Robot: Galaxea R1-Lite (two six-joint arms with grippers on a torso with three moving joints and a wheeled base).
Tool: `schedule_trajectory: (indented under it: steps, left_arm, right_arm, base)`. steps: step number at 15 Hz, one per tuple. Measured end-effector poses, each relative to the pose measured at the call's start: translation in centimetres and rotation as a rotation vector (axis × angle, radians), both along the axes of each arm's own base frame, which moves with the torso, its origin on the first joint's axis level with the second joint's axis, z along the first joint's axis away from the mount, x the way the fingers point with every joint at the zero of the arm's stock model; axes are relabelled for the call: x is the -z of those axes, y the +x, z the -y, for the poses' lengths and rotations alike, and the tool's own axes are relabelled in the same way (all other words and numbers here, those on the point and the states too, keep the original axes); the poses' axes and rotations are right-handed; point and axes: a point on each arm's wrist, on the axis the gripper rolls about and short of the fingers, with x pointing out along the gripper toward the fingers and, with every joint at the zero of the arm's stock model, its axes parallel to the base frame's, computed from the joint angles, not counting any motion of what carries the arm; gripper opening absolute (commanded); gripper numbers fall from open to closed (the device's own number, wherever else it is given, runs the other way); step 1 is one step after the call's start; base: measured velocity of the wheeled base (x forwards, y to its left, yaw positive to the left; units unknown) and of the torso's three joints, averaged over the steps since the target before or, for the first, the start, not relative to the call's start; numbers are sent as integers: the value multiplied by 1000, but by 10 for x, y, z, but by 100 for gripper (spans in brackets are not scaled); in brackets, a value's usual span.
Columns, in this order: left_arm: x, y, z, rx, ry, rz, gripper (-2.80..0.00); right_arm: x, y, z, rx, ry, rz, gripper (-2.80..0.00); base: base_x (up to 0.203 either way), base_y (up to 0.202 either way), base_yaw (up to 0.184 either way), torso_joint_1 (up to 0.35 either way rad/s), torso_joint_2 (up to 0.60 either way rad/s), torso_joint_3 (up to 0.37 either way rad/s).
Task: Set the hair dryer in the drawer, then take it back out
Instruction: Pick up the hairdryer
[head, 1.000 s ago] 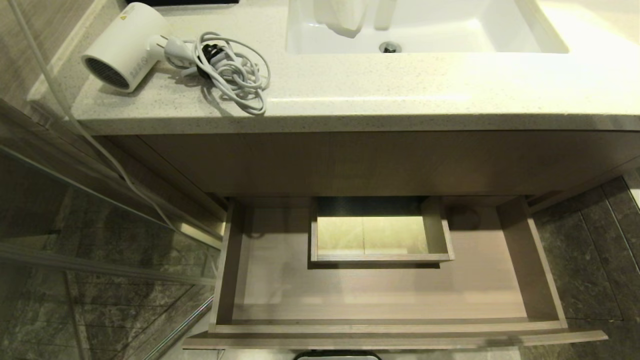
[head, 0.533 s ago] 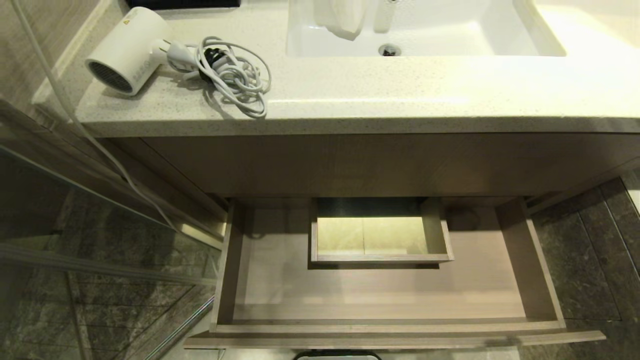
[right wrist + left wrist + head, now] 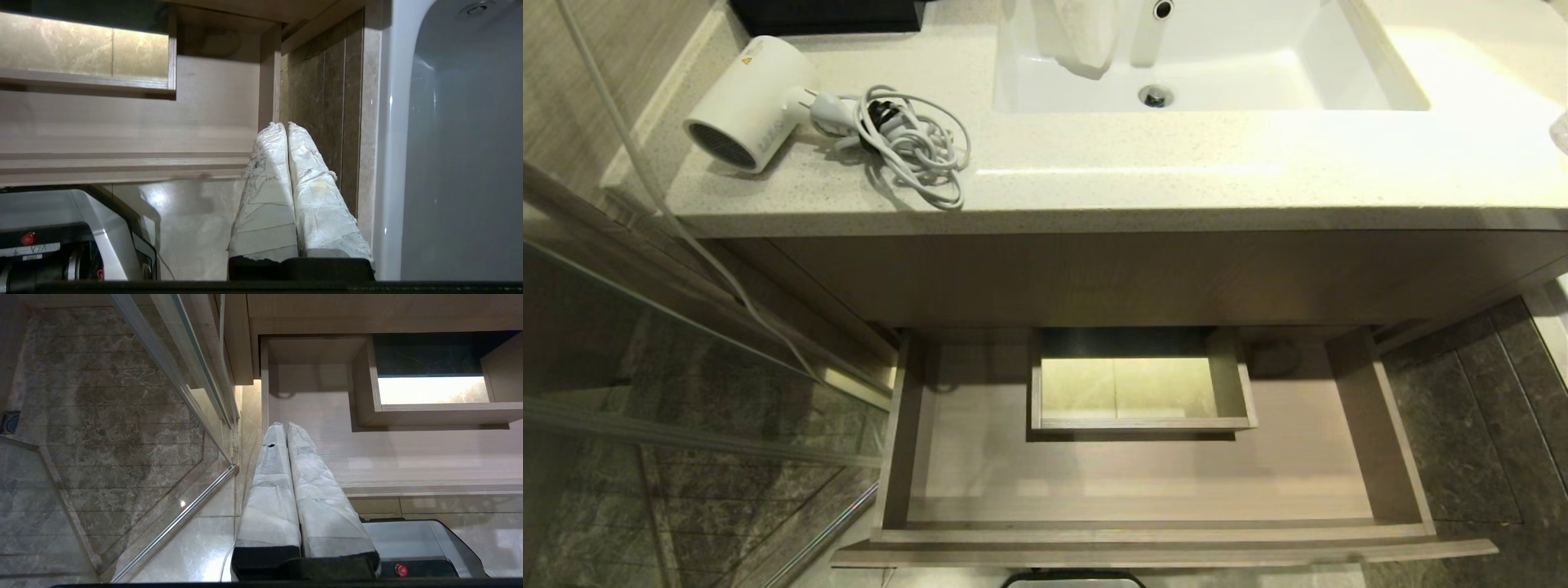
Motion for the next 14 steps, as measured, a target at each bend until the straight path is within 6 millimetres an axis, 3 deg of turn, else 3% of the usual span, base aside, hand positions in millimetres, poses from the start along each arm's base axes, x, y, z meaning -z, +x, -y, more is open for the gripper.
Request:
schedule_trajectory:
  steps: [11,14]
  left_arm:
    - [0,0,0,0,0,0,-280]
    - [0,0,0,0,0,0,-280]
  right_arm:
    - [-6,6,1,2,7,-50,-280]
    - [-7,5,1,-2,8,-44,-280]
  base:
    - [0,0,0,0,0,0]
    - [0,0,0,203,-17,182]
